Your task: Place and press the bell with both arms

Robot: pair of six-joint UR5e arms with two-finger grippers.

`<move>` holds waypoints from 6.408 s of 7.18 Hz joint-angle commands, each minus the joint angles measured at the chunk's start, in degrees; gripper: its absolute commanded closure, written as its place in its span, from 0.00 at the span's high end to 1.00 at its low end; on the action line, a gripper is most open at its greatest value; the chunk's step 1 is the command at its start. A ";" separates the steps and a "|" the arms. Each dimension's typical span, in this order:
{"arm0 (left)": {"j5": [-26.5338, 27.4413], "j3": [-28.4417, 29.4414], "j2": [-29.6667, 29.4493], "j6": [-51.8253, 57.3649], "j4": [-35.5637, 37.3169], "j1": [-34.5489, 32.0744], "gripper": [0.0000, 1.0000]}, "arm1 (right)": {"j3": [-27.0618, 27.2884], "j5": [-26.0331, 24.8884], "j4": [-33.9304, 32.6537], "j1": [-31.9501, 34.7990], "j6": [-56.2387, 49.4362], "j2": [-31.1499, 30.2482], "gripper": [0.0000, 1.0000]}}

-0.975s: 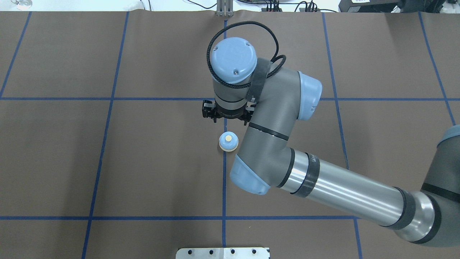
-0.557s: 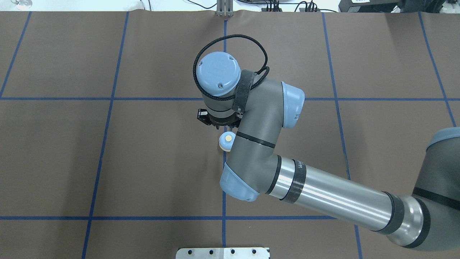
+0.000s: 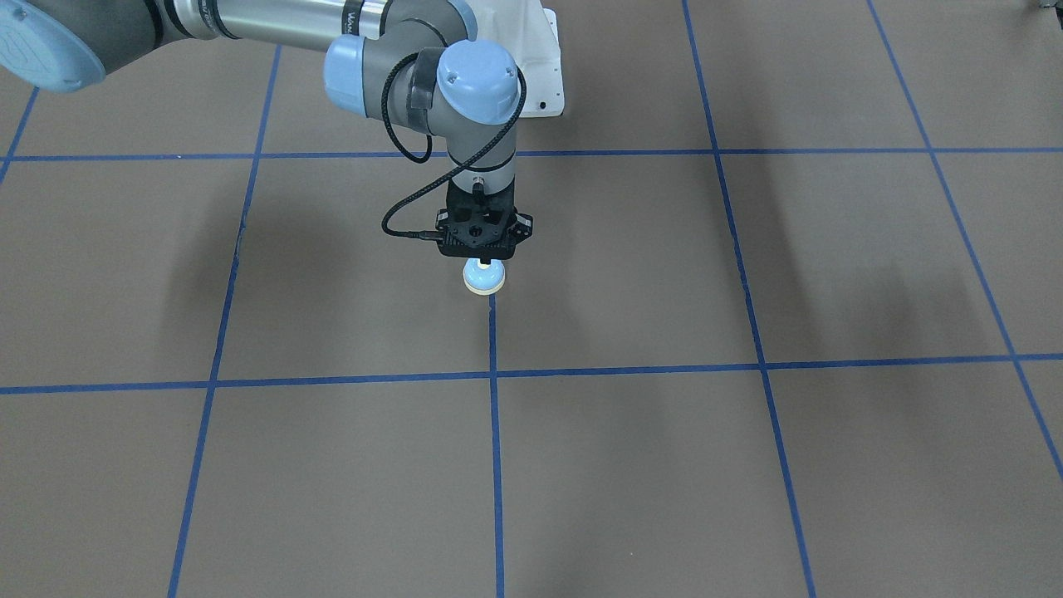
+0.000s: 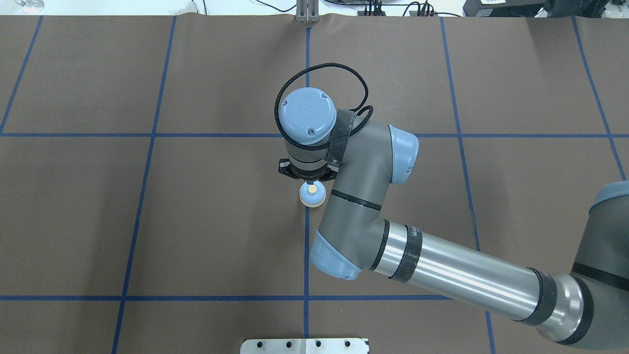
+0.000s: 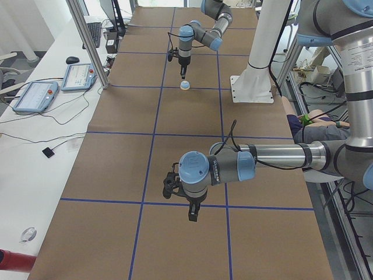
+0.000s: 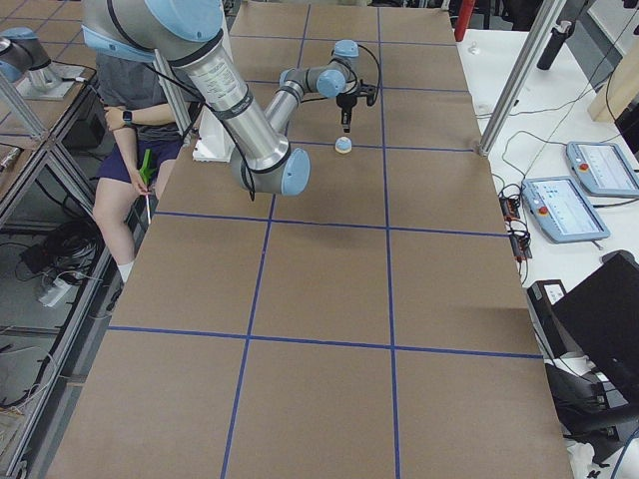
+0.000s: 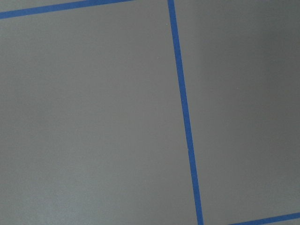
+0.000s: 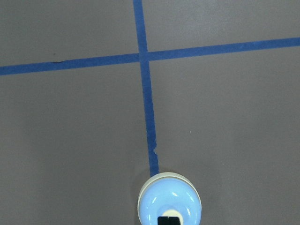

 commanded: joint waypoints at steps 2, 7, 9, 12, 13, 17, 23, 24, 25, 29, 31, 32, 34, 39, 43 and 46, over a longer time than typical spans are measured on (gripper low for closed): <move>0.00 0.09 -0.30 0.00 0.00 0.00 1.00 | -2.32 0.01 3.68 -0.77 0.56 -0.55 0.00; 0.00 0.09 -0.39 0.00 0.00 0.00 1.00 | -1.62 0.27 3.33 -0.77 0.91 -1.17 0.00; 0.00 0.09 -0.39 0.00 0.00 0.00 1.00 | -1.62 0.19 3.32 -0.77 0.91 -2.22 0.00; 0.00 0.09 -0.48 0.00 0.00 0.00 1.00 | 0.21 0.45 3.06 -0.77 0.91 -1.78 0.00; 0.00 0.09 -0.39 0.00 0.00 0.00 1.00 | 3.45 0.71 0.36 -0.60 0.91 -1.78 0.00; 0.00 0.18 -0.39 0.00 0.00 0.08 1.00 | 6.99 1.93 -1.33 2.98 -2.15 -2.83 1.00; -0.26 0.36 -1.44 -0.26 -1.93 0.43 1.00 | 12.44 17.82 -1.42 31.17 -46.73 -24.42 1.00; -0.18 0.53 -2.57 -0.35 -1.76 0.61 1.00 | 12.53 18.90 -1.16 35.83 -54.99 -29.07 1.00; -0.17 0.53 -3.02 -0.35 -1.67 0.61 1.00 | 12.44 18.91 -0.98 39.88 -61.86 -33.73 1.00; -0.09 0.79 -5.31 -5.71 -1.75 2.53 1.00 | 14.46 22.51 -0.81 58.08 -84.13 -50.53 1.00; -0.17 1.06 -5.31 -5.80 -1.84 2.81 1.00 | 16.73 22.51 -0.81 63.99 -88.03 -56.77 1.00; -0.44 1.32 -5.22 -5.37 -1.84 2.81 1.00 | 17.45 22.25 -0.81 64.70 -87.43 -58.02 1.00; -0.79 2.29 -5.40 -5.36 -1.84 2.81 1.00 | 17.45 22.68 -0.89 64.62 -87.33 -58.38 1.00; -0.09 1.32 -5.05 -5.19 -3.15 2.63 1.00 | 17.10 22.69 -0.81 64.62 -87.86 -58.65 1.00; -0.09 1.15 -4.78 -5.27 -3.25 2.46 1.00 | 16.93 22.68 -0.89 64.62 -87.95 -58.74 1.00; 1.13 1.06 -4.26 -5.27 -3.16 2.46 1.00 | 16.57 22.77 -0.81 64.62 -87.77 -60.23 1.00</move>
